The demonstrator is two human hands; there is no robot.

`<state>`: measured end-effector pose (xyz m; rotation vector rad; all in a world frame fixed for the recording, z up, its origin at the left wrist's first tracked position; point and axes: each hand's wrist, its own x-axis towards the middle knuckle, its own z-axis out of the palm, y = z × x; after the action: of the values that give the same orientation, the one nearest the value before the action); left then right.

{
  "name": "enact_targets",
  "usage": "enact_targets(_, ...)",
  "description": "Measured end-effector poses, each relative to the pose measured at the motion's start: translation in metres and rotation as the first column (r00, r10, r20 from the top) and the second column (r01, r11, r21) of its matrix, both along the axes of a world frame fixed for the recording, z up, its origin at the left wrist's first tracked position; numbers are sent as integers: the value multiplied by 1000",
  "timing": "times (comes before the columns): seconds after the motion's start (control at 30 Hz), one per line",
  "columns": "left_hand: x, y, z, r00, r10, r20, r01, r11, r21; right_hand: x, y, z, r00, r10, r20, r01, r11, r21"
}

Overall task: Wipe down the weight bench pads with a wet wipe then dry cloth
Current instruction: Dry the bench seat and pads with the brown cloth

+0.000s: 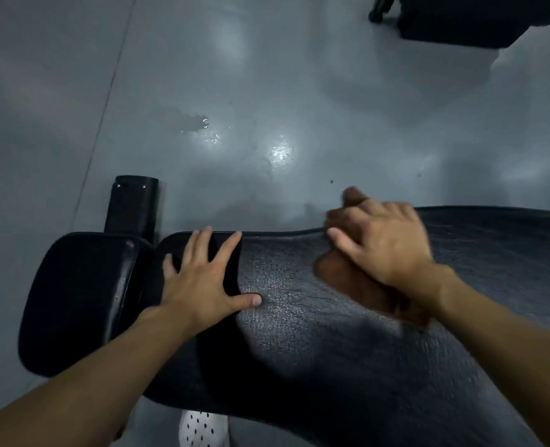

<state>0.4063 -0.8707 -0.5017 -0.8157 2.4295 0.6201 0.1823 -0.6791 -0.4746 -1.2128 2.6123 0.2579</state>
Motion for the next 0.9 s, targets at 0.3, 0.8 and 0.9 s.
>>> enact_targets(0.3,30,-16,-14,993,51,-102,-50,999,9,94,-78,-23,997,-78,-16,79,997,11)
enact_targets(0.8,91,-42,-29,959,184,-215,-151,975,165,125,-114,-37,991,-134,-25,132,990,-48)
enact_targets(0.9,102,-42,-31,947,220,-232,-185,969,164,138,-129,-45,999,-3,43,5,999,-40)
